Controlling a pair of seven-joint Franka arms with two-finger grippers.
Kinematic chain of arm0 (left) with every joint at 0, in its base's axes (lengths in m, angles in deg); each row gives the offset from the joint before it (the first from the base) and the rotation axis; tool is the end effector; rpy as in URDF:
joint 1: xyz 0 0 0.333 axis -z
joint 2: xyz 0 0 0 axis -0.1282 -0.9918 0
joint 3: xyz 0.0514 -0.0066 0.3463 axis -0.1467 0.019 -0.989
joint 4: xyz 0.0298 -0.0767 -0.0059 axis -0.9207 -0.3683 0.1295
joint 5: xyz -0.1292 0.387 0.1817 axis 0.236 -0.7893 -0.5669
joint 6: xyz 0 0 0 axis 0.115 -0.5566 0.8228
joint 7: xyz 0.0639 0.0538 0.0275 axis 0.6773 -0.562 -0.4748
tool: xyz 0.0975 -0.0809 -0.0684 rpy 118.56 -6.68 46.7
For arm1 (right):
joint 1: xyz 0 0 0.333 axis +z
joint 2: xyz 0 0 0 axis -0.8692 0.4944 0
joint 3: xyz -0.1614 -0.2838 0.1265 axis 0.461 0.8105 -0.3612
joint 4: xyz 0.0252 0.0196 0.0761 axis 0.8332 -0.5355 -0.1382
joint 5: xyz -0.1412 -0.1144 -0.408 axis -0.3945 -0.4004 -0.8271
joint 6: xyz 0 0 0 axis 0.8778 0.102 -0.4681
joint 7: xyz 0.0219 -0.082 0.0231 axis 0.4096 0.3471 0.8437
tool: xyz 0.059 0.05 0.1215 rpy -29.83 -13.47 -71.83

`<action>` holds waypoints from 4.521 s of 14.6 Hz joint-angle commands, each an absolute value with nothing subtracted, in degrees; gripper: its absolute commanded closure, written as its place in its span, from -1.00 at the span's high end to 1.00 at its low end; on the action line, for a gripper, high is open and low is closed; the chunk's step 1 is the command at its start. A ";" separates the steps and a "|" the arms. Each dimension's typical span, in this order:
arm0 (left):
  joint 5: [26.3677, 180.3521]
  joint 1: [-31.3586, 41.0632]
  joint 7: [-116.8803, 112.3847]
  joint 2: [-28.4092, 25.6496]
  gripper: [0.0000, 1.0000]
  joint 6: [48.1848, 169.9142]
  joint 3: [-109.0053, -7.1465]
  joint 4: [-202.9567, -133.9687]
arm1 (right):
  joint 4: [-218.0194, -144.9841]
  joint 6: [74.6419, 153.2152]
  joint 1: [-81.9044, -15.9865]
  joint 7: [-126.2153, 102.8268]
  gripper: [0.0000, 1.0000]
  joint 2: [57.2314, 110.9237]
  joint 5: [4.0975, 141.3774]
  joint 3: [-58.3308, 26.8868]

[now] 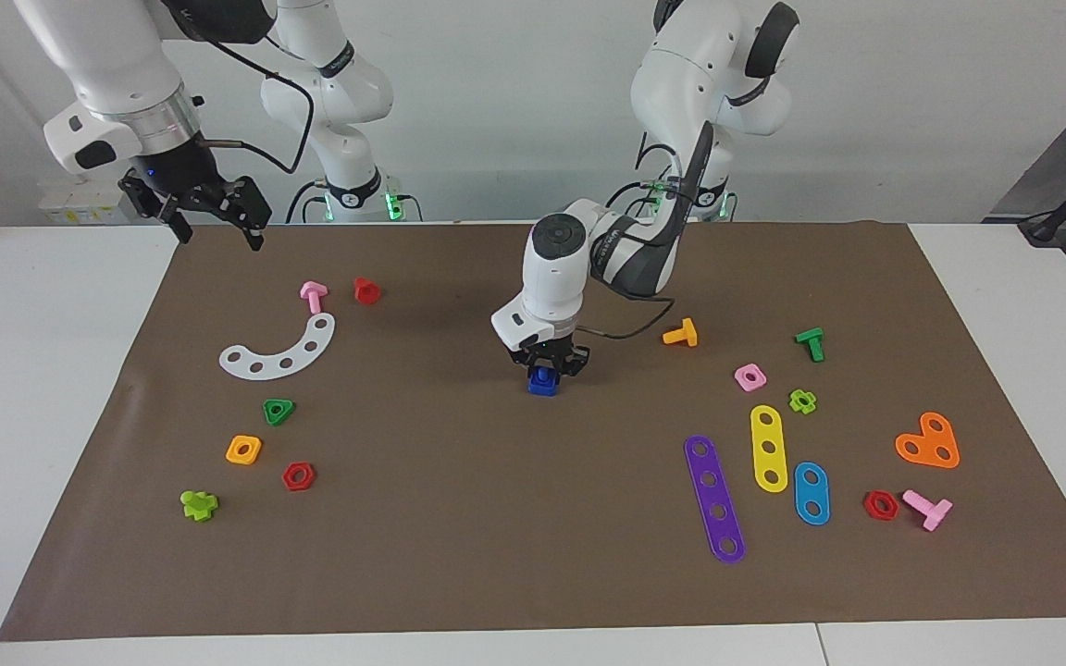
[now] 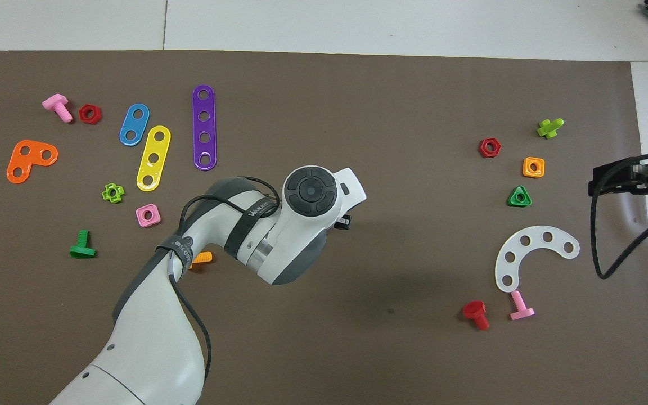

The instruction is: Unscrew and place screws in storage area

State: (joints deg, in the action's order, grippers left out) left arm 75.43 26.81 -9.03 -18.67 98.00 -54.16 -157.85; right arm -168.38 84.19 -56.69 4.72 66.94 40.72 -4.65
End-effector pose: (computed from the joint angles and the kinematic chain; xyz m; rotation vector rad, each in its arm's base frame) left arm 0.5559 -0.4725 0.2778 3.0656 -0.5320 0.0256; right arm 0.5931 -0.0064 0.6343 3.1089 -0.2329 -0.0241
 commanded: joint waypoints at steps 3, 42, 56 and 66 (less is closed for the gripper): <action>74.97 26.74 -8.51 -18.39 -0.20 91.09 -54.51 -152.97 | -169.33 84.05 -56.94 3.95 1.00 65.84 40.83 -4.92; 78.66 -4.98 29.63 -4.08 1.00 80.45 -55.13 -157.89 | -170.21 85.08 -56.68 0.11 1.00 64.87 41.00 -5.18; 76.55 -17.21 17.53 7.54 1.00 54.87 -54.87 -145.22 | -165.82 114.60 -25.32 35.39 1.00 92.18 42.85 -5.27; 77.17 -13.60 15.13 13.59 1.00 65.47 -53.81 -157.15 | -168.36 121.40 -20.03 35.68 1.00 100.11 39.07 -5.09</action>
State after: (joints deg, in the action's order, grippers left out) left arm 77.39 -13.71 15.52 9.25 60.18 -53.57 -149.65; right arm -168.07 122.32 -19.54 36.98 100.67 40.23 -4.93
